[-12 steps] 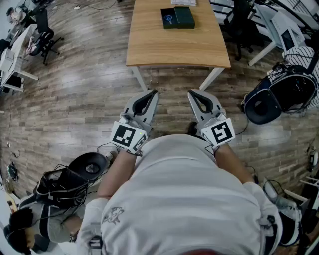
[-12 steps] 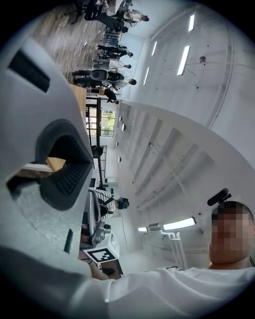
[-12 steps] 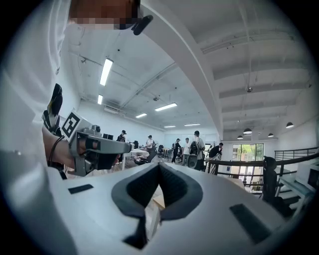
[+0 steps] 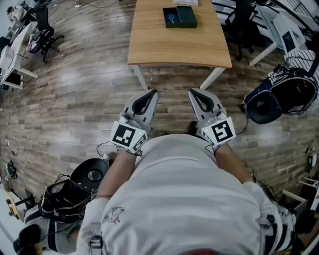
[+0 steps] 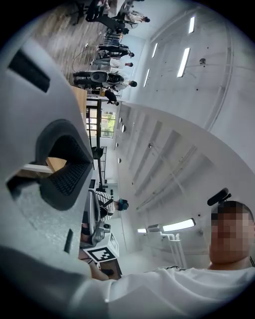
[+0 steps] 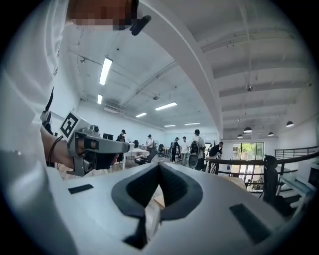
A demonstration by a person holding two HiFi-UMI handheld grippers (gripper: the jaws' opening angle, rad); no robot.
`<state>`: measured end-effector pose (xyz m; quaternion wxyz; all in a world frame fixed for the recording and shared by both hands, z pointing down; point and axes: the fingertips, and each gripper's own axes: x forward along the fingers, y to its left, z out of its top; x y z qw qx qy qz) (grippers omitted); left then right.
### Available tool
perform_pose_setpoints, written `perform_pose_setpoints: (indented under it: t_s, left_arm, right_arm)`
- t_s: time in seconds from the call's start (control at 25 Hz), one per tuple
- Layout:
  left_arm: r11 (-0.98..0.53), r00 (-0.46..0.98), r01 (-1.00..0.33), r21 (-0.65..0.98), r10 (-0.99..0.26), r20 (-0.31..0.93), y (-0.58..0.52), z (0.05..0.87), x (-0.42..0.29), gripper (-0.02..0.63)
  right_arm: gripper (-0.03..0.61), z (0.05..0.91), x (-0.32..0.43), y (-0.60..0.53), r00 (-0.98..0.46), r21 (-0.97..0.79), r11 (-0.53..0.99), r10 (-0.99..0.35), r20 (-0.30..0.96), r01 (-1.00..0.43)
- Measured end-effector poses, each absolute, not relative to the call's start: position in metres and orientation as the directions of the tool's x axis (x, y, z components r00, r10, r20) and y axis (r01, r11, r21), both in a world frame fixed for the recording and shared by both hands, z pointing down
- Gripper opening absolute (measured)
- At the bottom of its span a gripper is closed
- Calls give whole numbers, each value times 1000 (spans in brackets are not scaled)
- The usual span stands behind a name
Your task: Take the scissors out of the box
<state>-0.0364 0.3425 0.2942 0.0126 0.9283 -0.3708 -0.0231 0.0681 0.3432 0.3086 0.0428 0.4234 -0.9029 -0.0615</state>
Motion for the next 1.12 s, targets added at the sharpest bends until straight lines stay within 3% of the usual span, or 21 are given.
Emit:
perform_pose_setpoints:
  t_s: [0.56,1.12]
  left_arm:
    - [-718,717,-694,53,-696,-35,334,298,-47,5]
    - [-690,693,-720,81,-721,14,291,316,-45,5]
  right_arm:
    - [6,311,62,331,-618,152,616,-785,43,-773]
    - [153,325,73,284,-629,113,632,-775,64,-767]
